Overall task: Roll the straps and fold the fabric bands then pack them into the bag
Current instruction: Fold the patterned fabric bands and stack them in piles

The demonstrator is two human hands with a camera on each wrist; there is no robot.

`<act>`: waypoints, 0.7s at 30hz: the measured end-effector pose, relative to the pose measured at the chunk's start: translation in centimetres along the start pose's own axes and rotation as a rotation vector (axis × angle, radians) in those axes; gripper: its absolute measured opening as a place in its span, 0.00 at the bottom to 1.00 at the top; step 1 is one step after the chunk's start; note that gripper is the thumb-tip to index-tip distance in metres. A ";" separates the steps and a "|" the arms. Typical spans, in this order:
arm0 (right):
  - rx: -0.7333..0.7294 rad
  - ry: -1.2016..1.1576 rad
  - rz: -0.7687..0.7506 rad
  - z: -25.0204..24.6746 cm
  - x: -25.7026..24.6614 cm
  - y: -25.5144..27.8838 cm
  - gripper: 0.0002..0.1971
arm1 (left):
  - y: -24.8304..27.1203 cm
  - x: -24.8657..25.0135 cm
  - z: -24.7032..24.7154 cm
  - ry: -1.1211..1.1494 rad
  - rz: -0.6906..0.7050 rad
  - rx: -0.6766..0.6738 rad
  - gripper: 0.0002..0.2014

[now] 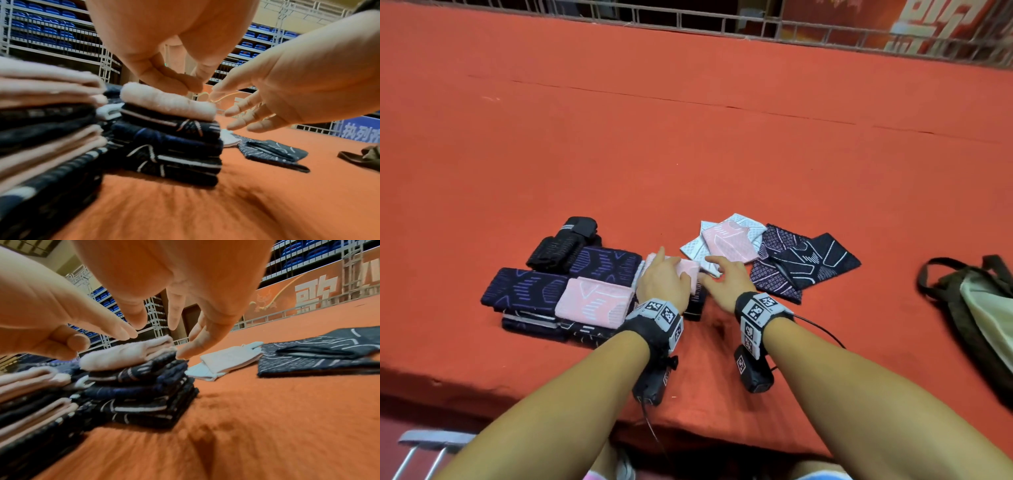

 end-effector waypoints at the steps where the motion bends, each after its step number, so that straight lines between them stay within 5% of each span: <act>1: 0.017 -0.016 0.011 -0.6 0.7 -0.3 0.24 | 0.0 0.6 0.2 0.017 0.008 0.006 0.21; 10: 0.042 -0.088 0.162 -2.8 6.7 -2.9 0.15 | -0.3 4.9 4.6 0.271 0.129 -0.063 0.16; 16: 0.051 -0.064 0.213 -3.1 9.7 -5.2 0.16 | -1.7 6.5 10.9 0.632 -0.268 -0.237 0.21; 21: 0.040 -0.027 0.186 -3.4 10.9 -8.4 0.18 | -6.6 3.0 17.6 0.615 -0.474 -0.119 0.40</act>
Point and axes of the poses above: each hand's wrist, its own y-axis away from the middle knuckle, its own z-axis out of the palm, x = y × z, the point moved 6 cm from there along -y, towards the middle knuckle, and after that the axes turned 12 degrees about y, right-handed, at the moved point
